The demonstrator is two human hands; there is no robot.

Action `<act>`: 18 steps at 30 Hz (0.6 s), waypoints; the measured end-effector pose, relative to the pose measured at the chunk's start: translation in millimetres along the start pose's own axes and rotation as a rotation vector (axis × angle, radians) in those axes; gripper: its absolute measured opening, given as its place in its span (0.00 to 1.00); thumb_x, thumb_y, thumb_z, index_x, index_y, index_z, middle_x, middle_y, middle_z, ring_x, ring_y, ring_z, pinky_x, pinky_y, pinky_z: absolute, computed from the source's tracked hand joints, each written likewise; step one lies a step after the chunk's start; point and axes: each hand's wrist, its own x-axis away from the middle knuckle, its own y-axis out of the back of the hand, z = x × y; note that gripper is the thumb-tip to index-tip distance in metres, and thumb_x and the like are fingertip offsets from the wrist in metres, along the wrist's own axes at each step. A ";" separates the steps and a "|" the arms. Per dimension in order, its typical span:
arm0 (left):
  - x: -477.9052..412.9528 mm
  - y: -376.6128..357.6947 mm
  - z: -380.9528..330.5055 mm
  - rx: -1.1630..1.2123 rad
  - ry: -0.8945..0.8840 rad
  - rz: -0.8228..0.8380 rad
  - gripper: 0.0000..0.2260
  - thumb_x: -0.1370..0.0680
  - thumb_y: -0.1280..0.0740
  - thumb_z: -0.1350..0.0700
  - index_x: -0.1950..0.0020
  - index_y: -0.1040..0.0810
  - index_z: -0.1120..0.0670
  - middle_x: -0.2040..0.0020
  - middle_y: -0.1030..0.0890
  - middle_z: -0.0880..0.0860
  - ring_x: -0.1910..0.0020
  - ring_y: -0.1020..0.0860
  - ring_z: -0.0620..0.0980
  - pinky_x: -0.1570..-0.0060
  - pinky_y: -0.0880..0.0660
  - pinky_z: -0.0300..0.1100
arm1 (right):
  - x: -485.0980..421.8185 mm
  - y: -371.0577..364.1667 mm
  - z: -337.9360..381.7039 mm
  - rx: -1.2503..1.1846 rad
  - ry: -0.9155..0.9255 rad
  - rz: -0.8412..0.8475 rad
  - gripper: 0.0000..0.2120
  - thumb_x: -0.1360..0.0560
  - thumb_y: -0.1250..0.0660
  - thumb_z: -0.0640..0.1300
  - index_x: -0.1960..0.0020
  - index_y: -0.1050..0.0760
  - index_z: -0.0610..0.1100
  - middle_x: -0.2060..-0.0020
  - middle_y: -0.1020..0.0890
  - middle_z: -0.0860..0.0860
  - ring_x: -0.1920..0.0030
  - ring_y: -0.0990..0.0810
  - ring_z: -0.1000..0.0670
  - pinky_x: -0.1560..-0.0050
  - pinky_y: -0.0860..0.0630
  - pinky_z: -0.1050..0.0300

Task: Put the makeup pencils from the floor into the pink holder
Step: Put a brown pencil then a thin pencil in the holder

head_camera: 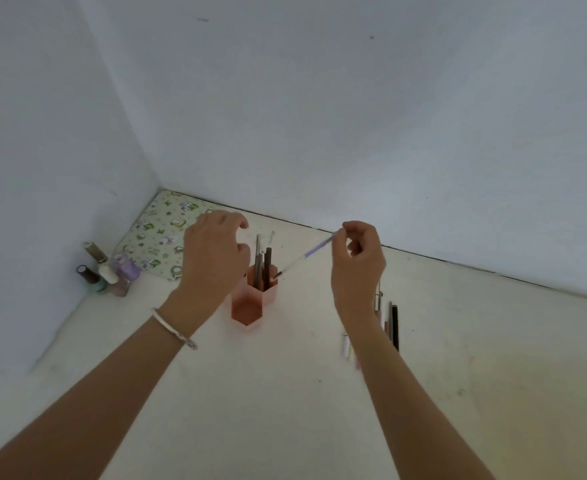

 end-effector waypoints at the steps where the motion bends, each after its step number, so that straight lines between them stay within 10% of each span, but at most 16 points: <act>1: -1.6 6.4 0.8 0.035 0.014 -0.045 0.15 0.29 0.33 0.64 0.44 0.21 0.54 0.45 0.20 0.53 0.43 0.25 0.55 0.42 0.30 0.50 | 7.6 -4.0 -0.3 0.022 0.047 0.033 0.08 0.24 0.33 0.40 0.54 0.25 0.54 0.62 0.22 0.58 0.60 0.27 0.52 0.58 0.28 0.62; 8: -5.1 30.9 -12.3 0.221 0.020 -0.078 0.17 0.28 0.37 0.67 0.41 0.23 0.53 0.47 0.22 0.49 0.46 0.25 0.48 0.49 0.29 0.40 | 50.3 -22.8 -16.6 0.191 0.253 0.244 0.05 0.25 0.31 0.35 0.53 0.22 0.44 0.61 0.23 0.59 0.58 0.28 0.58 0.55 0.32 0.72; 18: -1.4 33.6 -26.5 0.304 0.073 -0.092 0.16 0.27 0.36 0.66 0.43 0.22 0.51 0.49 0.22 0.45 0.51 0.26 0.41 0.54 0.35 0.31 | 42.0 -12.6 -3.1 0.003 0.217 -0.028 0.10 0.25 0.33 0.37 0.53 0.25 0.53 0.62 0.24 0.63 0.62 0.28 0.57 0.58 0.31 0.71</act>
